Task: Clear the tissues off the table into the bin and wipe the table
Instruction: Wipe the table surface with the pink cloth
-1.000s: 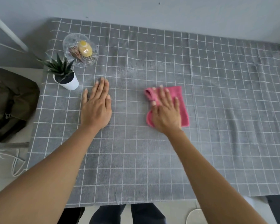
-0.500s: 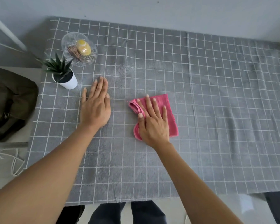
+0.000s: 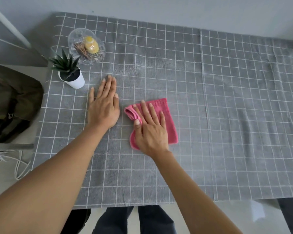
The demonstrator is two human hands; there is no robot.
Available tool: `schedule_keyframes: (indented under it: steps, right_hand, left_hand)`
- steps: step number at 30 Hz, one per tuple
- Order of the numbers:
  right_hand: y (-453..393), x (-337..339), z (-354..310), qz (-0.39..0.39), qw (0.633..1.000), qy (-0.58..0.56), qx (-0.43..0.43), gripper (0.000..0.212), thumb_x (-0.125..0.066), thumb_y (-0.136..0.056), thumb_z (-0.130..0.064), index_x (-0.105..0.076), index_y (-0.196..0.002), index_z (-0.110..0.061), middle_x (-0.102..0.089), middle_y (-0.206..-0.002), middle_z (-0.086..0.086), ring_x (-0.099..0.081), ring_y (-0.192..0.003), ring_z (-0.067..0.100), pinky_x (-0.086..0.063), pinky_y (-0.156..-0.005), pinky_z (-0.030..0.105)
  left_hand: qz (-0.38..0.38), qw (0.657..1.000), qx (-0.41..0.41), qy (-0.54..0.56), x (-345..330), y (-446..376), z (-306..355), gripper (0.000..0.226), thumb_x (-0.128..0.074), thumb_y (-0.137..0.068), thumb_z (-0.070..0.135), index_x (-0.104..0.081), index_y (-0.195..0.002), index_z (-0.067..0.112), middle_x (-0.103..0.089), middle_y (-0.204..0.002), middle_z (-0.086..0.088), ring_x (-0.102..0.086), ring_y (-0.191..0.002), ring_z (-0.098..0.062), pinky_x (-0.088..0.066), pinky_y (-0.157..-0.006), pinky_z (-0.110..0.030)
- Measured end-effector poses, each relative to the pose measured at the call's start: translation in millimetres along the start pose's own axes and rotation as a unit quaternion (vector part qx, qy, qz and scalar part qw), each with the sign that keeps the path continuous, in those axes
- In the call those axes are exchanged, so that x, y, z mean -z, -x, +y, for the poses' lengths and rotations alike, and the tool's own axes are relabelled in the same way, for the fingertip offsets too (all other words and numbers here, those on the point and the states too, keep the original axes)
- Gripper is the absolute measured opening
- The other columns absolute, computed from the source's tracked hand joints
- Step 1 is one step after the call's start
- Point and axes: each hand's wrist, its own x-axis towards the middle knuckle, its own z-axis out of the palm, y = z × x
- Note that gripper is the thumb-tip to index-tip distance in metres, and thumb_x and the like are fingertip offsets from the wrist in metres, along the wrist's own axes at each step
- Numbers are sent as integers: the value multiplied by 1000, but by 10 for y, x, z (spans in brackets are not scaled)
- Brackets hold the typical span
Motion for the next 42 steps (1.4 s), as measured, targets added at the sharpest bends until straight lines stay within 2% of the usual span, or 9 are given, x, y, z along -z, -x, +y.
schedule_keyframes:
  steps: [3,7,12,17,21,27,34,37,42]
  right_hand:
    - [-39,108,292,5,1000,15,20,47,-9,-102,-39,2,-148,-36,-1,-158,-15,6,-146,5,8,-120,37]
    - [-119,276,696,46,995,12,-92,48,-7,-101,-41,1,-148,-33,-3,-159,-13,3,-147,8,2,-121,41]
    - [-163,186,469,51,986,5,-160,52,-4,-99,-44,-5,-150,-36,4,-161,-11,10,-147,12,13,-118,42]
    - [-89,27,98,11,998,13,-52,52,-1,-98,-47,-1,-150,-41,5,-160,-13,11,-147,11,14,-118,42]
    - [-101,124,325,9,1000,29,-6,47,-5,-100,-45,4,-146,-41,1,-159,-14,8,-146,7,8,-119,42]
    - [-289,332,831,69,976,34,-203,57,-4,-100,-45,-18,-152,-26,3,-161,-12,8,-147,10,9,-119,42]
    - [-403,201,503,124,943,-18,-309,52,-7,-101,-45,-8,-152,-36,5,-161,-7,10,-148,14,12,-117,46]
    - [-492,98,218,85,969,0,-232,52,-7,-101,-45,-2,-151,-37,7,-161,-7,11,-147,15,14,-116,46]
    - [-650,-86,-237,-5,998,44,36,52,-5,-100,-46,-4,-151,-39,3,-161,-10,9,-147,13,11,-118,45]
  left_hand:
    - [0,1000,-3,8,-2,-5,-9,54,-23,-102,26,-10,-154,19,-8,-162,5,-6,-149,-11,-1,-121,-43]
    - [3,1000,-4,-1,-12,-5,-16,53,-20,-102,26,-10,-154,19,-7,-162,5,-6,-149,-10,-1,-121,-42]
    - [-3,1000,0,-4,-15,-9,-21,54,-19,-101,28,-7,-154,20,-6,-162,5,-5,-149,-11,-1,-121,-43]
    - [-7,1000,-2,-4,-12,-14,-16,55,-21,-101,27,-7,-154,19,-6,-162,4,-4,-149,-11,-2,-121,-44]
    - [-9,1000,-6,0,-1,-12,-5,55,-21,-102,26,-7,-154,18,-5,-162,4,-4,-149,-12,-2,-121,-45]
    - [-13,1000,-2,-1,19,-3,-15,53,-18,-103,26,-6,-154,19,-3,-162,5,-3,-149,-11,2,-121,-43]
    - [-34,999,-11,39,152,173,-268,52,-17,-105,25,-6,-154,13,-1,-162,0,2,-149,-14,3,-121,-43]
    - [-33,999,-5,16,201,294,-433,52,-17,-105,26,-5,-154,15,-1,-162,2,3,-148,-11,3,-121,-44]
    - [-26,1000,4,6,182,282,-423,52,-16,-104,27,-2,-154,19,3,-161,5,9,-146,-7,6,-120,-41]
